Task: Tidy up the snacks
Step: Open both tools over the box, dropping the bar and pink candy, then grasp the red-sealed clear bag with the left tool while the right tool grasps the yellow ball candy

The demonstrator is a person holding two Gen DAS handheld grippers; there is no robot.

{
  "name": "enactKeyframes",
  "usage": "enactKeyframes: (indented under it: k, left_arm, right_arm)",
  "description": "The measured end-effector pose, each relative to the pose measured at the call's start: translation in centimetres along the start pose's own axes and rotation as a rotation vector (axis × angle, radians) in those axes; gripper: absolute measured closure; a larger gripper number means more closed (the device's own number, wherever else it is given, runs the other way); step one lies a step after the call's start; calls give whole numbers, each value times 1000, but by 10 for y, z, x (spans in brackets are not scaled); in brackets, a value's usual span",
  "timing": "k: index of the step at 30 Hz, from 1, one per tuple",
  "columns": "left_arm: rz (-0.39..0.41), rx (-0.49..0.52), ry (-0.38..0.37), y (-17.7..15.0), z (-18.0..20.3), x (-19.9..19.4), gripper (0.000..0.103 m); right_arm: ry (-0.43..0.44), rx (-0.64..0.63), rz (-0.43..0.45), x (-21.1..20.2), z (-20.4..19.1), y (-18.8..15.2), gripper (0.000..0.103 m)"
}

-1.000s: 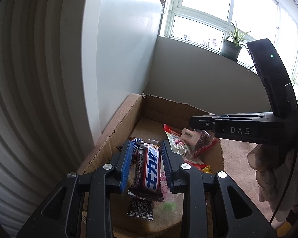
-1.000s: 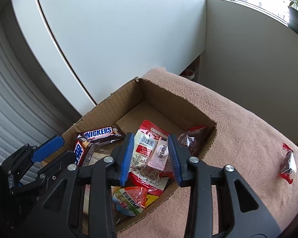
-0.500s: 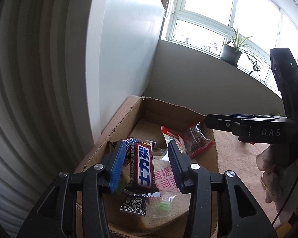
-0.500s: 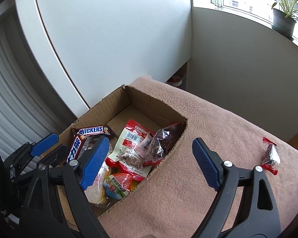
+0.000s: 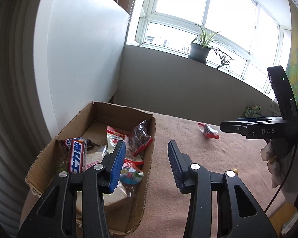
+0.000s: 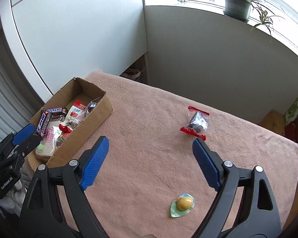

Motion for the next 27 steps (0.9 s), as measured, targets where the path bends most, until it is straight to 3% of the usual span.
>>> enactKeyframes:
  k: [3, 12, 19, 24, 27]
  left_arm:
    - [-8, 27, -37, -5, 26, 0, 45]
    - [-104, 121, -108, -32, 98, 22, 45]
    - [-166, 104, -130, -26, 123, 50, 45]
    - [-243, 116, -175, -20, 152, 83, 37]
    - [-270, 137, -165, -15, 167, 102, 36]
  right_arm:
    - [-7, 34, 4, -16, 25, -7, 15]
    - [8, 120, 33, -34, 70, -53, 15]
    - [33, 170, 51, -26, 84, -106, 15]
    - [39, 180, 69, -21, 81, -124, 15]
    - [64, 214, 89, -20, 81, -127, 15]
Point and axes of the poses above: each gripper's, at about its wrist camera, not at the fingertips, and x roughly the way its jaws point, z to its right, y to its top, the point moved 7 cm from there along x, roughly the way its jaws point, and after that the axes turned 10 degrees about y, right-handed, at the moved point
